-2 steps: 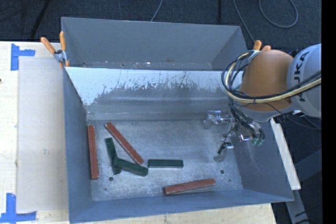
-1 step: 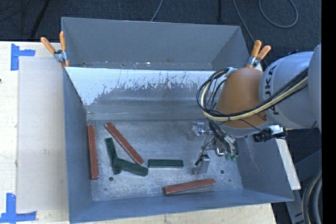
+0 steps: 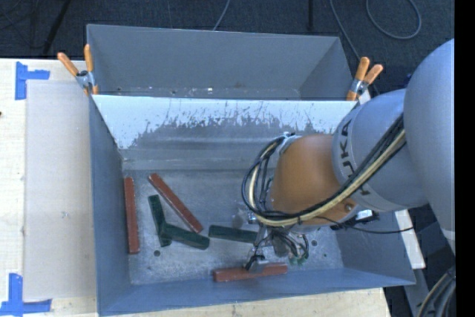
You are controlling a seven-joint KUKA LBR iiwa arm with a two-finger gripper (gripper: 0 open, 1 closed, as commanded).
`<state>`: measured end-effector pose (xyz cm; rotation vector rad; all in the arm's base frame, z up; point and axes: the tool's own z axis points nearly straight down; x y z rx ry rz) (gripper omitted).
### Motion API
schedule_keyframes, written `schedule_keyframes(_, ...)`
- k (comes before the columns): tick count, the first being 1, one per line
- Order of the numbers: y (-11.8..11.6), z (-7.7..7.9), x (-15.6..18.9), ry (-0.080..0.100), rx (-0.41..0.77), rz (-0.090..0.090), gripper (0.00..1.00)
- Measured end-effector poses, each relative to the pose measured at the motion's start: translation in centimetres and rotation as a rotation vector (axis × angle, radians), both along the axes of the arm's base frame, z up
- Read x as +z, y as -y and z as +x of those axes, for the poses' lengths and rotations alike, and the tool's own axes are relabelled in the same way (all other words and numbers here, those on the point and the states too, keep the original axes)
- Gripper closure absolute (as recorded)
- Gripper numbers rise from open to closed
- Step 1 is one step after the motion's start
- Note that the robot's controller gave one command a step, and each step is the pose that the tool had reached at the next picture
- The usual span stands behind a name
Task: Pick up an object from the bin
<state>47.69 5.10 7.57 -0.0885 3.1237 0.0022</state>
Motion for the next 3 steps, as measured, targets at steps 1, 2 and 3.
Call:
schedule_keyframes(1, -11.4, -0.1, -0.3, -0.002, -0.246, 0.005, 0.00)
schedule_keyframes(2, -15.9, -0.1, -0.4, -0.006, -0.473, 0.006, 0.00)
schedule_keyframes(3, -18.9, 0.3, -0.4, -0.017, -0.719, 0.003, 0.00)
